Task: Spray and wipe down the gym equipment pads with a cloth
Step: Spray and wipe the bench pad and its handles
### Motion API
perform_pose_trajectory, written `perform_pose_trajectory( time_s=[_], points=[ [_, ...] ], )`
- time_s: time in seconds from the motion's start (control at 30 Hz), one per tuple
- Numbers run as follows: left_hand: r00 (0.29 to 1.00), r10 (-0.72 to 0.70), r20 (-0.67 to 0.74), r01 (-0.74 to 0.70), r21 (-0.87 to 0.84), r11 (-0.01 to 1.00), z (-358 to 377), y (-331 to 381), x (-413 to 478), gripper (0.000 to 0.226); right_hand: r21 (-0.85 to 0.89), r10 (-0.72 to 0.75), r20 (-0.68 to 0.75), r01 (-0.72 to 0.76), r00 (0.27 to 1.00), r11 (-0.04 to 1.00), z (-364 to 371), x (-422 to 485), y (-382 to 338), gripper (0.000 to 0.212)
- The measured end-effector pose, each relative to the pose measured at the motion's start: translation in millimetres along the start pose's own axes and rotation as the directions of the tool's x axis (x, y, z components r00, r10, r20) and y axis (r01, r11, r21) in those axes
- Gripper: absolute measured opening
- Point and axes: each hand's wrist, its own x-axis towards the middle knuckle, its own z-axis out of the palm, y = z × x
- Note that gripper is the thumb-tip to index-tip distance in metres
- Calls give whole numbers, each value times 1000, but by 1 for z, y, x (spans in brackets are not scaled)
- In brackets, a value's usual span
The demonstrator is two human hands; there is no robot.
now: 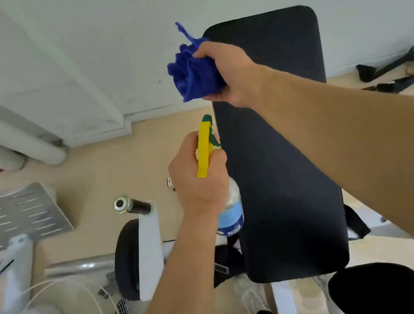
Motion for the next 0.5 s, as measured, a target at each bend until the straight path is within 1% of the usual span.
perform_pose_trajectory(
  time_s=[0.13,0.27,0.33,0.43,0.5],
  points=[
    [994,-41,-98,39,-26,999,-37,2,-12,17,-80,57,161,-44,985,996,58,0,14,28],
    [967,-121,-226,120,-18,993,-71,-5,-22,23,-141,110,312,-69,944,988,110,0,31,28],
    [939,-139,-313,145,-3,989,-87,-13,-29,25,-179,141,387,-76,911,981,136,-1,44,32],
    [883,-134,-450,152,5,988,-111,-24,-45,25,-244,196,497,-80,846,966,171,-12,67,27],
    [817,-142,-559,168,-4,986,-131,-31,-62,26,-281,238,569,-86,788,956,198,-21,87,25]
  ],
)
